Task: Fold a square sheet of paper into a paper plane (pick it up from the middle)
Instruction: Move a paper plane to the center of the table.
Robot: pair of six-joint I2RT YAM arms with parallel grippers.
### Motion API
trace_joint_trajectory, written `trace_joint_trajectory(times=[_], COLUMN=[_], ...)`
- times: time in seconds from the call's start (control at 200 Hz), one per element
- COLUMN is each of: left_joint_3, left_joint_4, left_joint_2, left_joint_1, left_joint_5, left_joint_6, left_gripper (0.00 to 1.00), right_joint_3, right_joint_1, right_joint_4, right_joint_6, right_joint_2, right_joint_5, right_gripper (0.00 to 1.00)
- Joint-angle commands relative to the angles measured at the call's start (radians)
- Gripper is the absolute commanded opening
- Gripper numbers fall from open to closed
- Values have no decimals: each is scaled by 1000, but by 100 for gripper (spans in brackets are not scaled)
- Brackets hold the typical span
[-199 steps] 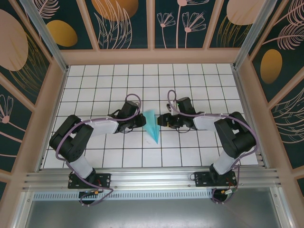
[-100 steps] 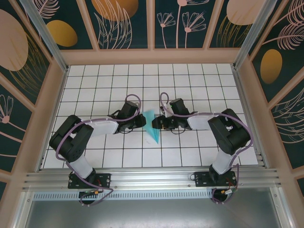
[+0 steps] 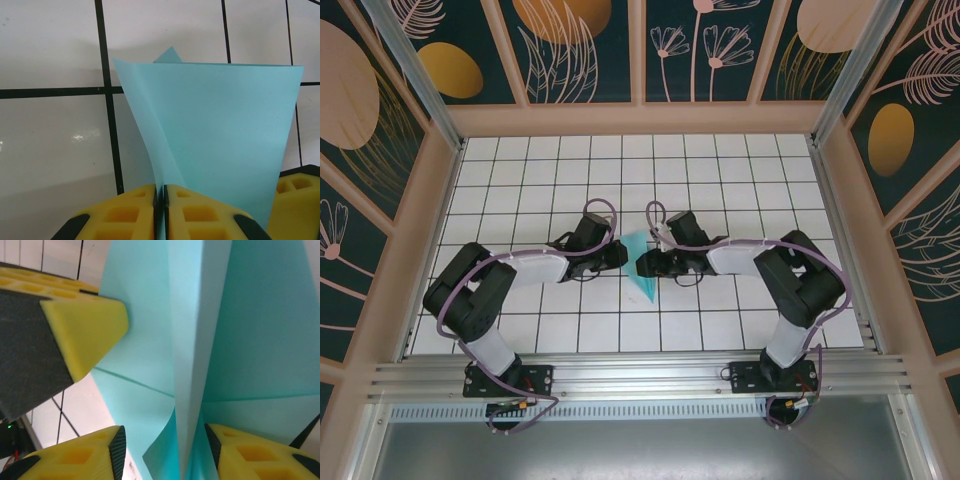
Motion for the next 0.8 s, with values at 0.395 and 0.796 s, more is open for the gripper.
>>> trace_joint_trajectory(times=[0.395, 0.796], left_joint_3=[-24, -26], left_joint_4=[26, 34], left_joint_2=[-41, -169], left_joint_1=[6, 6], left_joint_5=[14, 19], left_joint_6=[-10, -55], left_gripper=[15, 40], right_joint_3=[86, 139], right_joint_1=[67, 68], right_joint_4=[-126, -238], right_joint_6=[-52, -26], right_joint_2=[44, -26], right_joint_5=[168, 301], right_gripper=[26, 9])
